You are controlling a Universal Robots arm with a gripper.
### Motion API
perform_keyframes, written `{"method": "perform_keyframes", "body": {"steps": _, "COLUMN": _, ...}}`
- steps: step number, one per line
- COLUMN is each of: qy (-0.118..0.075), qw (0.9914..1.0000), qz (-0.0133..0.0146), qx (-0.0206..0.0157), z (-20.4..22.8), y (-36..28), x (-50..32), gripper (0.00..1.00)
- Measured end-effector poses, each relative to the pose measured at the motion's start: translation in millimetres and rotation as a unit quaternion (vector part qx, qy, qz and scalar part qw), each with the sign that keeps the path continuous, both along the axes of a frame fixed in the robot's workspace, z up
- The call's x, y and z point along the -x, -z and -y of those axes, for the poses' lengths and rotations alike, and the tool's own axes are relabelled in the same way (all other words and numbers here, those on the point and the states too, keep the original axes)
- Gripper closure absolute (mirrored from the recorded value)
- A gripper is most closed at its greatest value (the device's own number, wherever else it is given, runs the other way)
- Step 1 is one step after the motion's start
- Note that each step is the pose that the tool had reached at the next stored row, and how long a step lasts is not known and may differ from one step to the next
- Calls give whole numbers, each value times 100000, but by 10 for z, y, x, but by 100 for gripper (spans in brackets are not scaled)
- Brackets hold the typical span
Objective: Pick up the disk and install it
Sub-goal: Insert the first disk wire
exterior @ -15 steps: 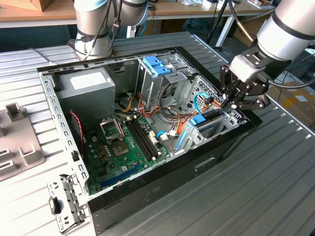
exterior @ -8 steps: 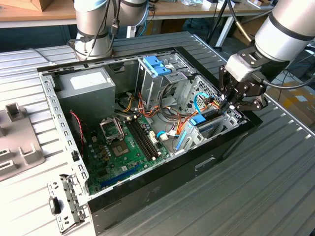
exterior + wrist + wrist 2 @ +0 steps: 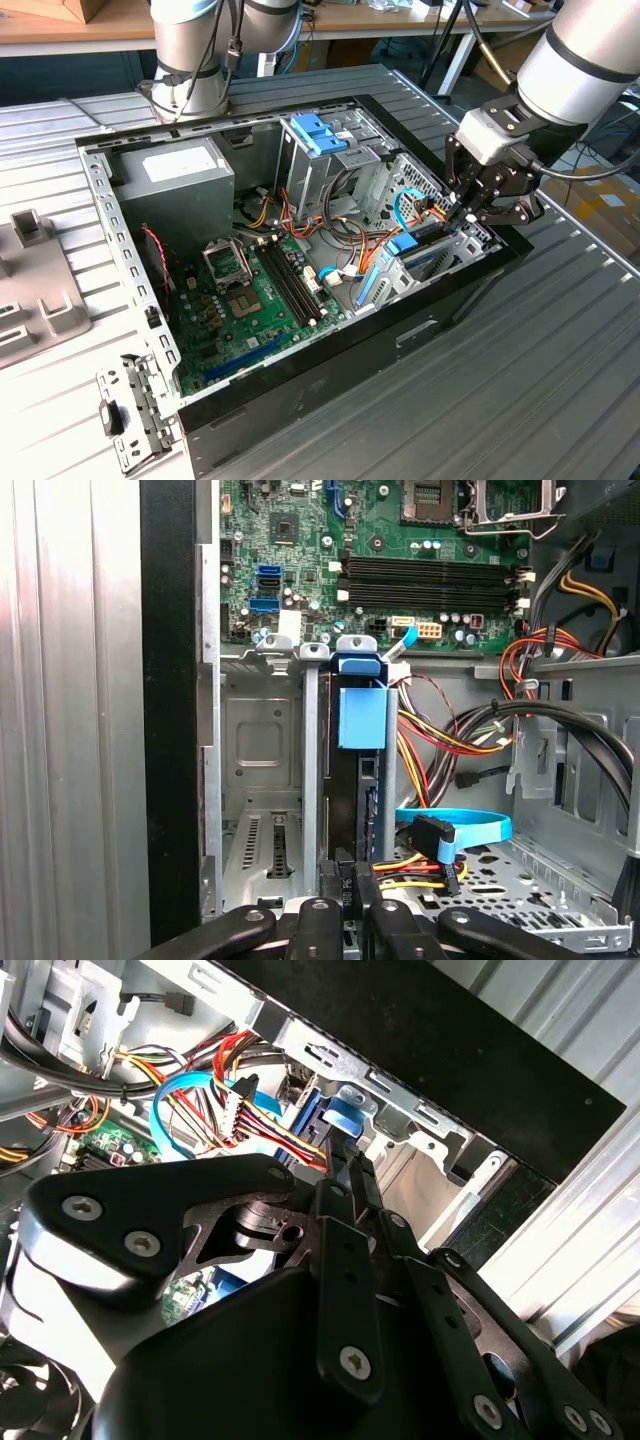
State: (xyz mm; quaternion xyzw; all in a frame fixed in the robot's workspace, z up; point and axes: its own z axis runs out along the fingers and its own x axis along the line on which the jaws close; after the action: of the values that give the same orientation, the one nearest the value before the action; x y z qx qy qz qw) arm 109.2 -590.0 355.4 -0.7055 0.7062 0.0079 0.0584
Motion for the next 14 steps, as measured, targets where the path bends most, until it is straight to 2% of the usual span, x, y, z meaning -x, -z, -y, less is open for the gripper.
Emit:
{"method": "perform_keyframes", "body": {"steps": 5, "qy": 693, "qw": 99998, "qz": 3, "qx": -5, "z": 0, "y": 4, "x": 0, "gripper": 83}}
{"method": "perform_keyframes", "body": {"steps": 7, "qy": 1715, "qw": 99985, "qz": 0, "qx": -5, "z": 0, "y": 9, "x": 0, "gripper": 83}}
{"method": "perform_keyframes", "body": {"steps": 10, "qy": 3963, "qw": 99921, "qz": -2, "qx": 7, "z": 0, "y": 14, "x": 0, "gripper": 83}}
{"method": "perform_keyframes", "body": {"steps": 14, "qy": 4118, "qw": 99915, "qz": -1, "qx": 2, "z": 0, "y": 14, "x": 0, "gripper": 83}}
